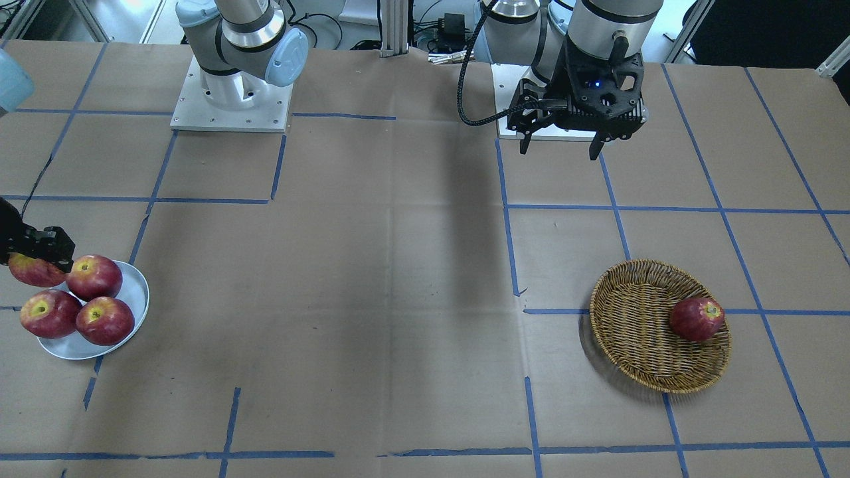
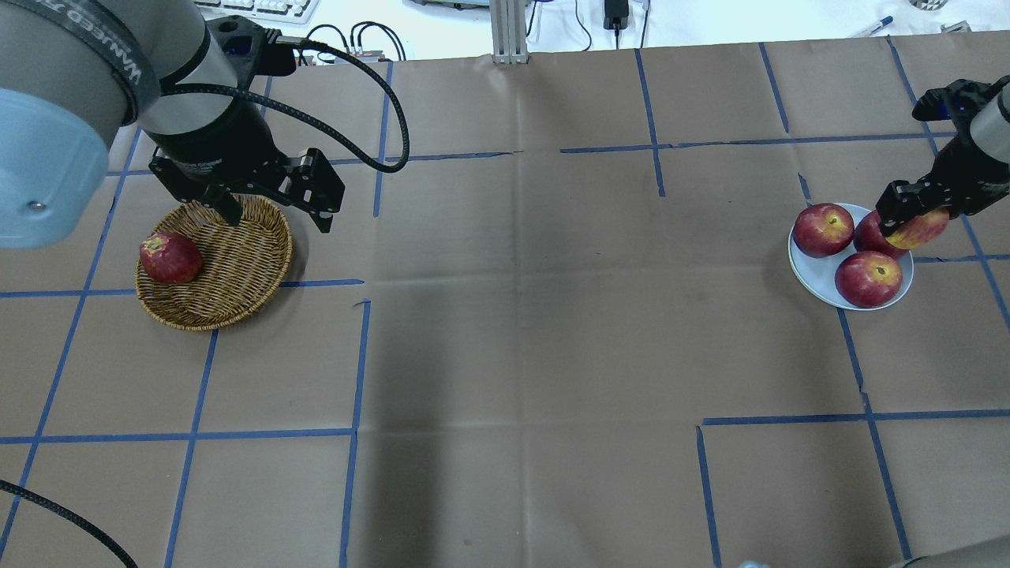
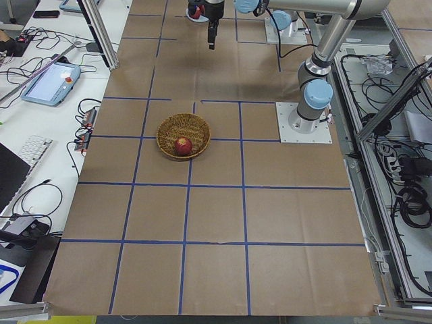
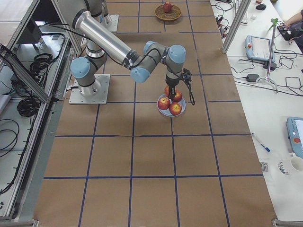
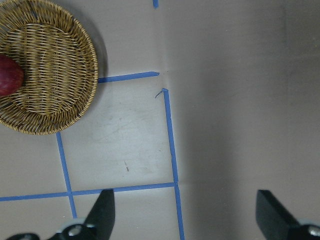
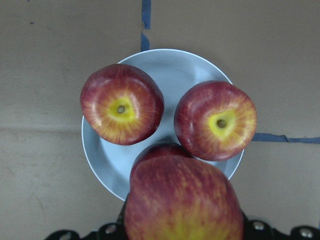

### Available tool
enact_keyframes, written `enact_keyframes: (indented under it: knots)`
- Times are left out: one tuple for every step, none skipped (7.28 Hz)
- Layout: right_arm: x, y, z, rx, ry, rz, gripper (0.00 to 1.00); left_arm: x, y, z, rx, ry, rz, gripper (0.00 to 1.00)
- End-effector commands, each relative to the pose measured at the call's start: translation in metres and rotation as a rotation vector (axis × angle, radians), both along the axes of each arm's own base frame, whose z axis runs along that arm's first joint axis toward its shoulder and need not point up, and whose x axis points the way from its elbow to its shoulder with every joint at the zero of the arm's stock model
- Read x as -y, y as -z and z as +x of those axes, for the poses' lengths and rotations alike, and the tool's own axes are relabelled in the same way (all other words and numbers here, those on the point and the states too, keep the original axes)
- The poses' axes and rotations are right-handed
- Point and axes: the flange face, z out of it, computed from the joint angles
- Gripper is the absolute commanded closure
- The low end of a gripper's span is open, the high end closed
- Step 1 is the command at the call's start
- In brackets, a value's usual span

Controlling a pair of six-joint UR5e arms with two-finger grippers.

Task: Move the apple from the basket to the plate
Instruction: 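Lower the apple onto the plate beside the other apples and release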

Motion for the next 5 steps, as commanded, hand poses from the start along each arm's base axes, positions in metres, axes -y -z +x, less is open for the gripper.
enact_keyframes:
  knots:
    - [0.011,0.022,0.007,0.034,-0.009,-0.013,0.43,0.000,0.001,0.000,-0.003,0.000,0.001,0.00]
    - [0.015,0.026,0.008,0.027,-0.014,-0.019,0.43,0.000,0.001,0.000,-0.003,-0.001,0.001,0.00]
    - [0.019,0.035,0.005,0.024,-0.016,-0.028,0.43,0.000,0.001,0.000,-0.003,-0.001,0.001,0.00]
    - [0.022,0.044,0.004,0.027,-0.022,-0.016,0.42,0.000,0.001,0.000,-0.003,-0.001,0.001,0.00]
    - [0.022,0.042,0.003,0.019,-0.019,-0.017,0.42,0.000,0.001,0.000,-0.005,-0.003,0.001,0.00]
